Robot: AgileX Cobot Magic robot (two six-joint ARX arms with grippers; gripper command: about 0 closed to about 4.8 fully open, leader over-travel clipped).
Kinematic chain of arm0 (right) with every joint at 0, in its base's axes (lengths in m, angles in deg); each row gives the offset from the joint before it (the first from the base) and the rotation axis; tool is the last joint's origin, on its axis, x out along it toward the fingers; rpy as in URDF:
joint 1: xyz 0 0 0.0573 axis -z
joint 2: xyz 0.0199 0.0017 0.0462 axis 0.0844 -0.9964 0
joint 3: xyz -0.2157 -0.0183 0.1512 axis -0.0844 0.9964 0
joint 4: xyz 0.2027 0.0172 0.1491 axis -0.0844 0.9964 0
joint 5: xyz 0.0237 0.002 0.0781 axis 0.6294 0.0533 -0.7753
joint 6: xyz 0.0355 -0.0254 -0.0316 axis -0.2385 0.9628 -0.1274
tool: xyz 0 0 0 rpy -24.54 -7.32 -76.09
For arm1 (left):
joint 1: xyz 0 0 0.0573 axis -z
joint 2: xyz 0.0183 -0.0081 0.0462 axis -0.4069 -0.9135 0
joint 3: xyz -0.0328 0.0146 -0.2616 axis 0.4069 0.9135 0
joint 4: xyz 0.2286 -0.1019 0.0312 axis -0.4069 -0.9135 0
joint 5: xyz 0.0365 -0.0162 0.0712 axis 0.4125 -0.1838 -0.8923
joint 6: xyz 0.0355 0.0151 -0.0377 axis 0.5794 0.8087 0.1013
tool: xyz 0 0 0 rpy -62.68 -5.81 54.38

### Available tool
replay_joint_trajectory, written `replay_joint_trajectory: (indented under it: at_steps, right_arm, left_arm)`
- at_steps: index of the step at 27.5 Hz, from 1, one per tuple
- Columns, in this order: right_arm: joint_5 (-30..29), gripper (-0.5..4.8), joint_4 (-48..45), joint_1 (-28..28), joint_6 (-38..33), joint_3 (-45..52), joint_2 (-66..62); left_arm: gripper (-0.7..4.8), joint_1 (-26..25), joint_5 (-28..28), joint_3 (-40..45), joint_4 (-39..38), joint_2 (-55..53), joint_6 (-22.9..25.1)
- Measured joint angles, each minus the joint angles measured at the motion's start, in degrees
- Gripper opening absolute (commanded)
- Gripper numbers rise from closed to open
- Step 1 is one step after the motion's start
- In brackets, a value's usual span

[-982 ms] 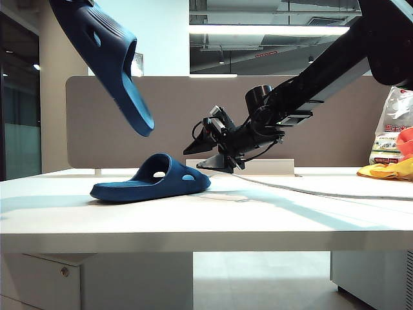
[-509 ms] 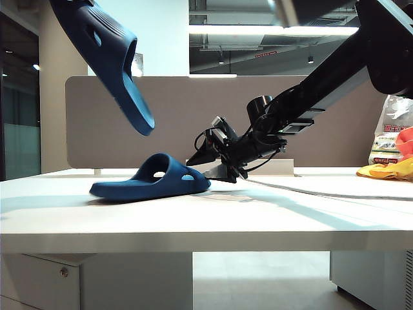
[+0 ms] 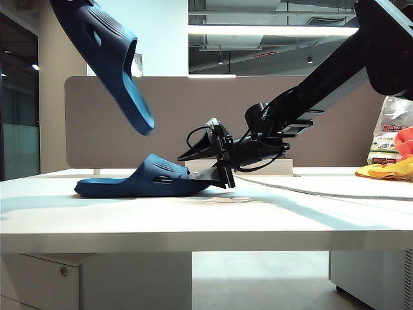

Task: Interlock the pair of blue slippers on the table with their fronts facing up.

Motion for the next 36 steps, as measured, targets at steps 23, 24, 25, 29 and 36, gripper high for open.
replay_joint_trajectory:
  at_steps: [23, 24, 25, 29, 36]
  right_arm:
    - [6.6, 2.10, -11.2, -2.1, -14.3, 0.1, 0.0]
    - [8.0, 2.10, -11.6, -2.3, -15.2, 0.1, 0.0]
    - [9.0, 2.10, -11.6, -2.4, -15.7, 0.1, 0.0]
    - [11.0, 2.10, -11.5, -2.6, -16.5, 0.1, -0.3]
    - [12.3, 1.83, -11.6, -3.0, -16.9, 0.0, -1.5]
  left_arm:
    - [-0.06, 0.0, 0.4, 0.0, -0.2, 0.0, 0.0]
    - [-0.06, 0.0, 0.4, 0.0, -0.2, 0.0, 0.0]
    - [-0.06, 0.0, 0.4, 0.0, -0.2, 0.0, 0.0]
    - [-0.06, 0.0, 0.4, 0.0, -0.2, 0.0, 0.0]
    - [-0.06, 0.0, 0.5, 0.0, -0.2, 0.0, 0.0]
